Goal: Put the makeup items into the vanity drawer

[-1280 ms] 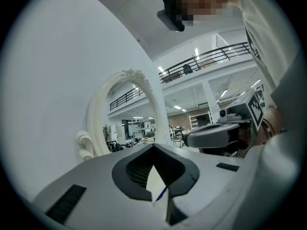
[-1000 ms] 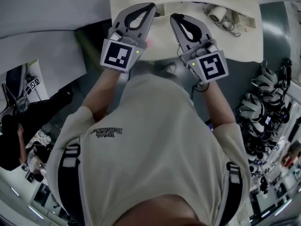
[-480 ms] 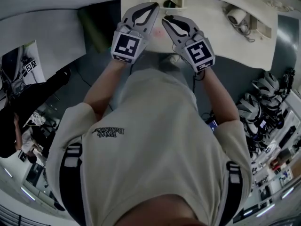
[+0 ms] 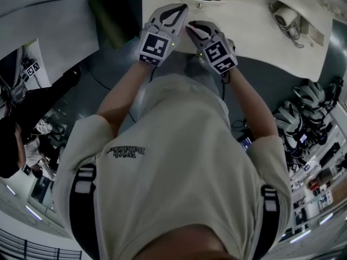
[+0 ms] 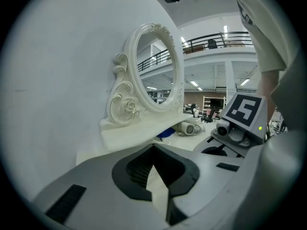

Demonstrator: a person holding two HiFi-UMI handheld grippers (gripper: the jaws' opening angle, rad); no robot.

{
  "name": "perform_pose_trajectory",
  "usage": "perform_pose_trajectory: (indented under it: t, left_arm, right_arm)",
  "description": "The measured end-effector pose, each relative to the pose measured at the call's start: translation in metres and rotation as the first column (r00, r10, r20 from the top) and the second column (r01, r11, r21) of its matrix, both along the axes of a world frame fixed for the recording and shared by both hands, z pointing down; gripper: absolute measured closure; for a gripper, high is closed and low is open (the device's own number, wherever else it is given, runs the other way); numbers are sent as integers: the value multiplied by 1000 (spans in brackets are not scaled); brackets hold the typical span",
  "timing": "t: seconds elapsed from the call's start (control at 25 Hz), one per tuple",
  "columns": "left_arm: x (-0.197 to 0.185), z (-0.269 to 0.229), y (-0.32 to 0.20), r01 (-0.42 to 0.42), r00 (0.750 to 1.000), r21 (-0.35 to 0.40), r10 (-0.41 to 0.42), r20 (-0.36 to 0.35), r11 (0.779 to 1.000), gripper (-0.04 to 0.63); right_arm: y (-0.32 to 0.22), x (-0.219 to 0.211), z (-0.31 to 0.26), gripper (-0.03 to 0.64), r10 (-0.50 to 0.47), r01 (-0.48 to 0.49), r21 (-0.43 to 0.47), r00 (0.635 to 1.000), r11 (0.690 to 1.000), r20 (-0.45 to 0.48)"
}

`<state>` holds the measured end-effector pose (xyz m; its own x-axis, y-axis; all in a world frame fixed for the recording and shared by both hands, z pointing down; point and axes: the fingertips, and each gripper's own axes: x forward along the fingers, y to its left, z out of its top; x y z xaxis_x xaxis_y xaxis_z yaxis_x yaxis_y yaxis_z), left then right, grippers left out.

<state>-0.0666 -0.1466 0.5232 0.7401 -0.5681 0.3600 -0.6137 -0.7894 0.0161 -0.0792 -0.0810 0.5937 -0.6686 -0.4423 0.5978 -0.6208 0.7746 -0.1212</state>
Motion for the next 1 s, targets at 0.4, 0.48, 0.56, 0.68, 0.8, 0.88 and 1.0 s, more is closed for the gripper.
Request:
perform_pose_trajectory:
  t: [0.4,0.48,0.56,0.68,0.8,0.88,1.0]
  left_arm:
    - [-7,41,12,-7,1000,-67,9,30,998,582]
    - [-6,42,10,-2,1000,-68,4,30,998,582]
    - [-6,41,8,5,1000,-67,-2,31,998,581]
    - [-7,41,6,10,999,-64,-8,33,998,581]
    - [-9,41,5,14,999,-63,-12,35,998,581]
    - [-9,37,4,15,999,-60,-13,31,998,581]
    - [-7,27,1,15,1000,-48,-14,22,999,581]
  right_arm:
    - [18,1,60,535,-62,51,-84,989,995,-136]
    - [19,2,64,535,-69,55,-91,985,994,-155]
    - [19,2,67,544,-74,58,-94,982,994,-176]
    - [18,4,68,553,-70,54,-93,982,994,-176]
    - [18,4,66,563,-63,49,-87,983,995,-174]
    - [15,4,60,564,-59,48,-71,983,996,-172]
    - [9,6,42,565,-39,34,-35,987,999,-156]
